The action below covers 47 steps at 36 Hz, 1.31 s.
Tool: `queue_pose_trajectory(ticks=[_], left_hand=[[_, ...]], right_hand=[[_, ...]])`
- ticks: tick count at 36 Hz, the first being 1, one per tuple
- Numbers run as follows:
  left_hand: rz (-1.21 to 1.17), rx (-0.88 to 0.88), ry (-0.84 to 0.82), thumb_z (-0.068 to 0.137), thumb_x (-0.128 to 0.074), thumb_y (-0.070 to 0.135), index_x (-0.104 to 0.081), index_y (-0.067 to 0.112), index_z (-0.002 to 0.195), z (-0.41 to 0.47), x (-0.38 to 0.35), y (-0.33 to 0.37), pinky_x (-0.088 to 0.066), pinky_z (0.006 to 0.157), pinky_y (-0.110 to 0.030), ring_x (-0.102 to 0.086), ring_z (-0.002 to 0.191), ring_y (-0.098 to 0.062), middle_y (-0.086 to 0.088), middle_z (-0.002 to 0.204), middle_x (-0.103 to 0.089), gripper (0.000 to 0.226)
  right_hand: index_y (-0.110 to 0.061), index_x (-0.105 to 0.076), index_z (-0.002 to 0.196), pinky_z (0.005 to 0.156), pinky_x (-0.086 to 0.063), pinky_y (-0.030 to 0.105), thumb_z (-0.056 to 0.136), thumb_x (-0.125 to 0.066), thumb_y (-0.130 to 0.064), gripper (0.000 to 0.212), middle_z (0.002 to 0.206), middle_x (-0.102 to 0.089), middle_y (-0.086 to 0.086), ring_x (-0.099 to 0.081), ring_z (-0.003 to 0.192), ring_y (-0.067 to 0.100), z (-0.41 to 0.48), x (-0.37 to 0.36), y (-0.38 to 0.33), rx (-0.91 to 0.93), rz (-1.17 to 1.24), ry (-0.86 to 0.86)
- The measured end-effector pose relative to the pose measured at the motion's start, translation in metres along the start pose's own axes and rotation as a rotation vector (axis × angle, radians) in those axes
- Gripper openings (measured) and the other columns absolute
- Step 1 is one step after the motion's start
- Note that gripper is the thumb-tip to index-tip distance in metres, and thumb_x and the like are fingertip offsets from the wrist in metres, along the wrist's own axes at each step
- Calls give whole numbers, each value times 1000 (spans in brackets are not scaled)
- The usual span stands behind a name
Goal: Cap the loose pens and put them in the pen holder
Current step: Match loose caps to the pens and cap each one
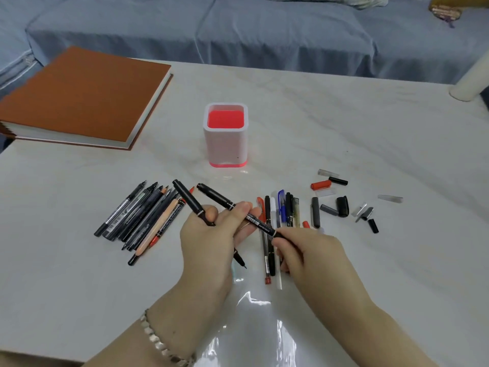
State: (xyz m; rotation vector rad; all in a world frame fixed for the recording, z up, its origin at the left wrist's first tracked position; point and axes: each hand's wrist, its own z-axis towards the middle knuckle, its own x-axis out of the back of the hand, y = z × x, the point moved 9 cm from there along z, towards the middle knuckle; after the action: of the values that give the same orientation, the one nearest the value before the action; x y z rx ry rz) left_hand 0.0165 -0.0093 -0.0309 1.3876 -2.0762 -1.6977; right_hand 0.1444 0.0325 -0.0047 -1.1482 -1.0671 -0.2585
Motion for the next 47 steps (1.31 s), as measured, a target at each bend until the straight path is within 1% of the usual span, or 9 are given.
queue_pose_trajectory(ticks=[6, 10, 20, 24, 29, 36, 40, 44, 47], left_hand=[[-22, -4, 55, 79, -61, -8, -27, 17, 63, -3, -1, -1, -56, 53, -22, -72, 64, -20, -14, 63, -62, 46], [-23, 41, -10, 81, -58, -7, -27, 16, 64, -3, -5, -3, -56, 54, -20, -71, 65, -17, -13, 65, -64, 42], [67, 48, -250, 85, -50, -6, -29, 15, 63, 1, -21, 2, -57, 58, -23, -72, 71, -20, -7, 66, -71, 37], [176, 6, -187, 82, -57, -7, -29, 15, 63, 7, -14, 1, -59, 60, -26, -72, 73, -21, -15, 71, -68, 40], [531, -149, -82, 77, -67, 0, -28, 15, 62, 22, 7, 12, -57, 53, -22, -71, 64, -15, -16, 67, -64, 45], [1125, -236, -122, 71, -74, 17, -34, 18, 60, 39, 8, 1, -54, 66, -47, -62, 66, -35, -11, 65, -51, 42], [1330, -269, -178, 74, -70, 23, -32, 17, 62, 40, -5, -10, -34, 50, -25, -46, 56, -17, -1, 63, -45, 41], [1433, -280, -215, 78, -66, 22, -33, 18, 63, 43, -14, -20, -23, 46, -21, -36, 54, -8, 3, 63, -40, 37], [1449, -263, -232, 80, -65, 22, -34, 18, 66, 44, -17, -25, -25, 46, -21, -37, 54, -9, 4, 64, -41, 34]], right_hand=[[-21, -40, 60, 60, -31, 25, 87, -41, -21, 27, 51, -35, -10, -30, 44, 11, -5, 6, -7, 97, -148, 135], [-6, -49, 61, 59, -36, 27, 92, -47, -13, 31, 51, -44, -2, -46, 63, 20, -3, 4, 5, -3, 200, -42], [-3, -66, 77, 46, -34, 14, 91, -48, -8, 23, 39, -47, -10, -37, 38, 4, -2, -13, 21, -252, 780, -304], [-21, -59, 58, 53, -36, 11, 91, -51, -16, 35, 41, -52, -14, -44, 42, 1, 2, -17, 24, -179, 516, -241], [-11, -61, 68, 60, -39, 22, 88, -55, -33, 30, 61, -58, 3, -48, 58, 11, 13, 0, 60, -242, 117, 36], [-11, -46, 70, 59, -35, 25, 89, -48, -36, 32, 70, -52, 4, -49, 69, 23, 19, -28, 79, -428, -223, -129], [-13, -36, 57, 48, -32, 25, 85, -47, -30, 35, 59, -44, 2, -46, 60, 22, 19, -24, 83, -453, -193, -103], [-8, -50, 78, 58, -44, 29, 91, -44, -28, 24, 67, -64, 5, -59, 62, 22, 12, -21, 91, -464, 89, -92], [-10, -51, 90, 46, -41, 21, 95, -41, -22, 16, 58, -61, 2, -53, 44, 11, 4, -20, 90, -484, 377, -100]])
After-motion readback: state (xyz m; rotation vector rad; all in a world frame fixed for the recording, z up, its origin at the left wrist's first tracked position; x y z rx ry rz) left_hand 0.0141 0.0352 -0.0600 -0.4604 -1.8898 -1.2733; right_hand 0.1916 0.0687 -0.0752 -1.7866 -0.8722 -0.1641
